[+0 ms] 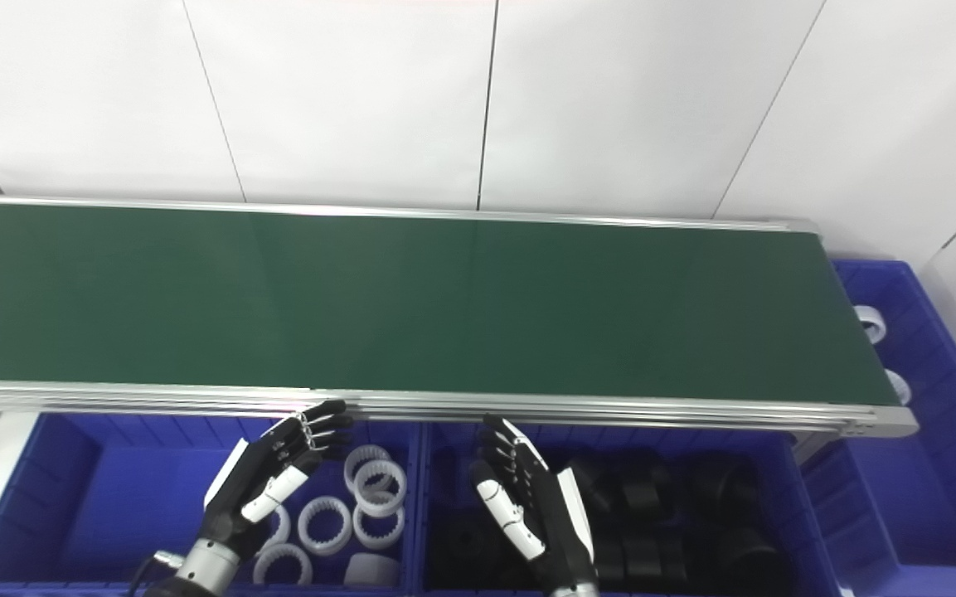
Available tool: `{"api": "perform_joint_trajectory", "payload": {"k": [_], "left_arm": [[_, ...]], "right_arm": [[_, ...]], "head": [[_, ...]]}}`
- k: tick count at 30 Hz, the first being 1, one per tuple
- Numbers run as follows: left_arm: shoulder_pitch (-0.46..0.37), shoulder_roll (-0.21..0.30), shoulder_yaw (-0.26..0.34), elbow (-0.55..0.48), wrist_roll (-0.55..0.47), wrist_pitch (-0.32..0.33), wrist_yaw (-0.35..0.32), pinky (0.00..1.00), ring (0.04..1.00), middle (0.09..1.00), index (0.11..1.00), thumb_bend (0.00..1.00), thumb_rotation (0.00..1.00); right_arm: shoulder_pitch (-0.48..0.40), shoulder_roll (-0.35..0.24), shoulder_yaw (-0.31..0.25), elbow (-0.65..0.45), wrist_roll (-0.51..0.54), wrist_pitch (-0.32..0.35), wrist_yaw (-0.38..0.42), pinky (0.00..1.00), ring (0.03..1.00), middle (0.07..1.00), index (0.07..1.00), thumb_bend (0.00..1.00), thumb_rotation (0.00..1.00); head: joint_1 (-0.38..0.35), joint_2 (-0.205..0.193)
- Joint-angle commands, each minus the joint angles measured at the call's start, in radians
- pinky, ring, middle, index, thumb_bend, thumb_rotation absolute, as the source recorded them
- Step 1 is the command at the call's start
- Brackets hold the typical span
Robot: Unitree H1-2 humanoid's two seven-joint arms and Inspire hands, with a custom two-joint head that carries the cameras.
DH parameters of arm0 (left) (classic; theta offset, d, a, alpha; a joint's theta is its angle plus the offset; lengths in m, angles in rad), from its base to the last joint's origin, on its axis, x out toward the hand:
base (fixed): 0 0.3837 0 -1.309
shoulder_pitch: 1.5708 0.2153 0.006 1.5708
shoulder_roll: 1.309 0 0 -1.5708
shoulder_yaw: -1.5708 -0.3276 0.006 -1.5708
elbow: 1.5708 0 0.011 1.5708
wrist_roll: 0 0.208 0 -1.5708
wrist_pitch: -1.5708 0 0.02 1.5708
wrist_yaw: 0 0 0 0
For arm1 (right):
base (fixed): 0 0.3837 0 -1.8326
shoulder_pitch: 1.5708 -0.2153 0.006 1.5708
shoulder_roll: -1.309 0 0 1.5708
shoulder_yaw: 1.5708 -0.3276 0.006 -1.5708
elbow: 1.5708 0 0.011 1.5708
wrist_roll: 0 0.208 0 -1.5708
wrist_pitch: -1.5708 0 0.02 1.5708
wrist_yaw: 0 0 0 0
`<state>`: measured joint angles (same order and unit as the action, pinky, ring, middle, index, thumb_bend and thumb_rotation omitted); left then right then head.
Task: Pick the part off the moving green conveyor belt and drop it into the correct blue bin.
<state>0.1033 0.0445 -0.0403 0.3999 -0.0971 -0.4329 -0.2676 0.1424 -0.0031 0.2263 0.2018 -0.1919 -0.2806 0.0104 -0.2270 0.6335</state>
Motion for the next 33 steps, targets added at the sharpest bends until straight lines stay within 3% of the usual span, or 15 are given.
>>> {"api": "perform_joint_trajectory", "payload": {"k": [1, 33], "left_arm": [[-0.011, -0.002, 0.001, -0.019, -0.005, -0.036, -0.002, 0.68, 0.713, 0.761, 0.787, 0.85, 0.63], [-0.011, -0.006, 0.002, -0.020, -0.003, -0.036, 0.002, 0.67, 0.711, 0.760, 0.782, 0.87, 0.63]], "right_arm": [[-0.009, 0.007, -0.002, -0.025, 0.000, -0.010, 0.000, 0.74, 0.792, 0.830, 0.874, 0.48, 0.76], [-0.005, 0.006, -0.003, -0.034, 0.003, -0.009, 0.003, 0.74, 0.796, 0.831, 0.875, 0.48, 0.76]], "head": [[0.001, -0.001], [0.006, 0.001]]}}
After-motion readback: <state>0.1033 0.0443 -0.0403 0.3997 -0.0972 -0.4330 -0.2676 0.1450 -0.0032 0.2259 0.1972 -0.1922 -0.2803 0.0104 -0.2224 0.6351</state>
